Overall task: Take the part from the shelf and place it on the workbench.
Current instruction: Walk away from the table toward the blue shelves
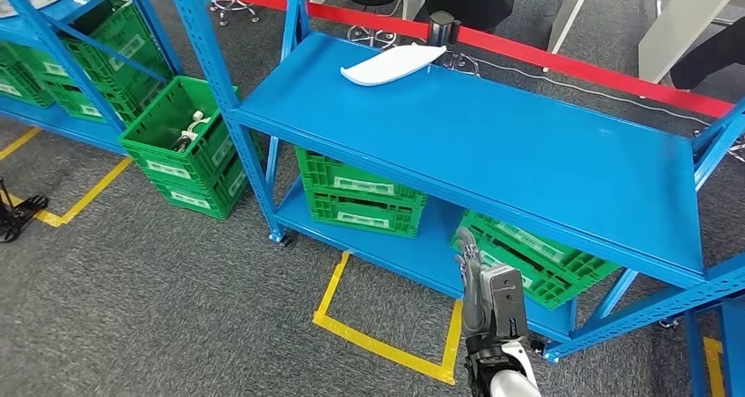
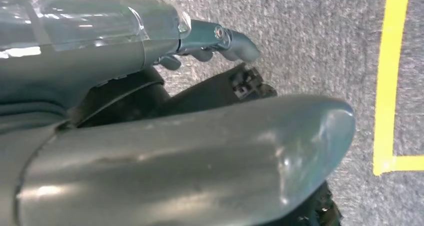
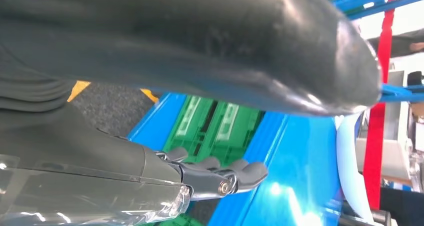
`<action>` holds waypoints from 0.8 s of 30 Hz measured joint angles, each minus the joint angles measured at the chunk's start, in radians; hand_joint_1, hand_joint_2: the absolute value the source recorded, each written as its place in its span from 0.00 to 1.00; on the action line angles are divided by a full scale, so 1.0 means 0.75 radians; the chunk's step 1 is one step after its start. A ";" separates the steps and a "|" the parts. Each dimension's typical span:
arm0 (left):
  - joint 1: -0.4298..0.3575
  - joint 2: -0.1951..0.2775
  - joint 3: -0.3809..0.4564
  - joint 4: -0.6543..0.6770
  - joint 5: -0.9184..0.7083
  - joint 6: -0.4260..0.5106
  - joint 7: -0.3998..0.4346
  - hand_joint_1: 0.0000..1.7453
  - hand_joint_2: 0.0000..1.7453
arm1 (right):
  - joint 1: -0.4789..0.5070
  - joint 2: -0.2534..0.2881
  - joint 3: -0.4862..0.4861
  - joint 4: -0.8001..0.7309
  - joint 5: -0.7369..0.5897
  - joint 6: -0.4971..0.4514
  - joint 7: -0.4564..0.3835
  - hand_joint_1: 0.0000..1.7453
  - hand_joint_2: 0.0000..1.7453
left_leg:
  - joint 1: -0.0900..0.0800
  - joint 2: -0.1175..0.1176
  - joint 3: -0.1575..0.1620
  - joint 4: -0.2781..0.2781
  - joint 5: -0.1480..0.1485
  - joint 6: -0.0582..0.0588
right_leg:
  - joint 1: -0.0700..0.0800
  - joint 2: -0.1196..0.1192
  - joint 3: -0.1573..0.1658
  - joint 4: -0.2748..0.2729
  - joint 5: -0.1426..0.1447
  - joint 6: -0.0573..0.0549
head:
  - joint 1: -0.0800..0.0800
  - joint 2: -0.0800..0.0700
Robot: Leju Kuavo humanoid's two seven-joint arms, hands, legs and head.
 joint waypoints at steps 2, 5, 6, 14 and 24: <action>0.002 -0.001 0.000 0.000 0.000 0.000 0.000 0.00 0.00 | 0.001 0.003 0.000 0.002 -0.004 0.000 -0.005 0.00 0.25 | -0.002 0.000 0.001 -0.001 -0.001 0.002 | -0.001 0.001 0.002 -0.001 0.000 -0.013 | 0.002 0.000; 0.003 -0.003 0.000 0.000 0.000 0.000 0.000 0.00 0.00 | 0.002 0.005 0.000 0.003 0.028 -0.013 -0.015 0.00 0.75 | -0.006 0.000 0.002 -0.001 -0.003 0.011 | -0.004 0.002 0.005 -0.008 0.005 -0.008 | 0.006 0.000; 0.003 -0.003 0.000 0.000 0.000 0.001 -0.001 0.00 0.00 | 0.001 0.006 0.000 0.003 0.048 -0.018 -0.018 0.00 0.50 | -0.008 0.000 0.002 0.000 -0.004 0.014 | -0.005 0.003 0.006 -0.010 0.006 -0.004 | 0.007 0.000; 0.004 0.000 0.000 0.000 0.000 0.010 -0.004 0.00 0.00 | 0.011 0.019 -0.006 0.010 0.062 -0.022 -0.048 0.00 0.00 | -0.028 -0.002 0.002 0.003 -0.011 0.047 | -0.024 0.001 0.011 -0.021 0.011 0.057 | 0.002 0.000; 0.002 -0.006 0.000 0.000 -0.007 0.004 -0.004 0.00 0.00 | 0.026 0.023 -0.015 0.024 0.037 -0.024 -0.063 0.00 0.00 | -0.015 -0.003 0.046 -0.022 -0.017 0.064 | -0.027 0.072 -0.150 0.251 -0.031 0.056 | 0.029 0.000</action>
